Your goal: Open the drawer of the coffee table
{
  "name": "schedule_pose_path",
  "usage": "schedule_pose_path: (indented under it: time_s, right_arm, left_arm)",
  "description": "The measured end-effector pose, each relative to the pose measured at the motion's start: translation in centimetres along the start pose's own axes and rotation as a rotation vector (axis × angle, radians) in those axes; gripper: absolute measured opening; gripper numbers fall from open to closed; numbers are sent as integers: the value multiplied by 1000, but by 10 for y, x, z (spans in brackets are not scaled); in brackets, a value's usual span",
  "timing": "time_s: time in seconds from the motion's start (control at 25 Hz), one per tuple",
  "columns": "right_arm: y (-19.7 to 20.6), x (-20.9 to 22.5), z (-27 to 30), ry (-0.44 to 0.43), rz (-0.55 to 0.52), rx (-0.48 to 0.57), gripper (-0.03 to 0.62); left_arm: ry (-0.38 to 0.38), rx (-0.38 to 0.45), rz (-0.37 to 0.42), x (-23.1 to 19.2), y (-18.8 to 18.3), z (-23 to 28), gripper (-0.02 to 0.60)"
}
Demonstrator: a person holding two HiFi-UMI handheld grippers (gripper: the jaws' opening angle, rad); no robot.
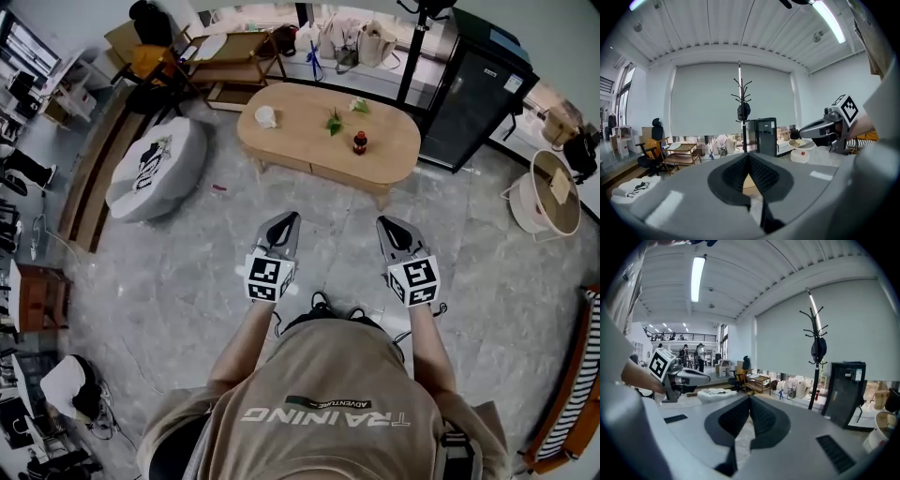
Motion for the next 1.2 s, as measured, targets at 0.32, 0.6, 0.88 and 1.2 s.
schedule_pose_path:
  time_s: [0.32, 0.6, 0.88, 1.2]
  right_arm:
    - [10, -17, 10, 79, 21, -44, 5]
    - [-1, 4, 26, 73, -26, -65, 5]
    - [-4, 35, 51, 52, -48, -39, 5]
    - [-15, 96, 78, -4, -8, 27, 6]
  left_arm:
    - [63, -13, -40, -35, 22, 14, 6]
    - [58, 10, -52, -43, 9, 37, 6]
    - [28, 21, -82, -44, -9, 57, 6]
    - [-28, 32, -39, -42, -32, 115, 6]
Point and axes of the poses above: the fingertips, and each gripper's own axes: z forward along the fingers, x to its right, y out of its underside, the point moved 7 cm from there along -z, backward along the fingers, and after that the axes turned 2 degrees about x, right-handed, at the moved point
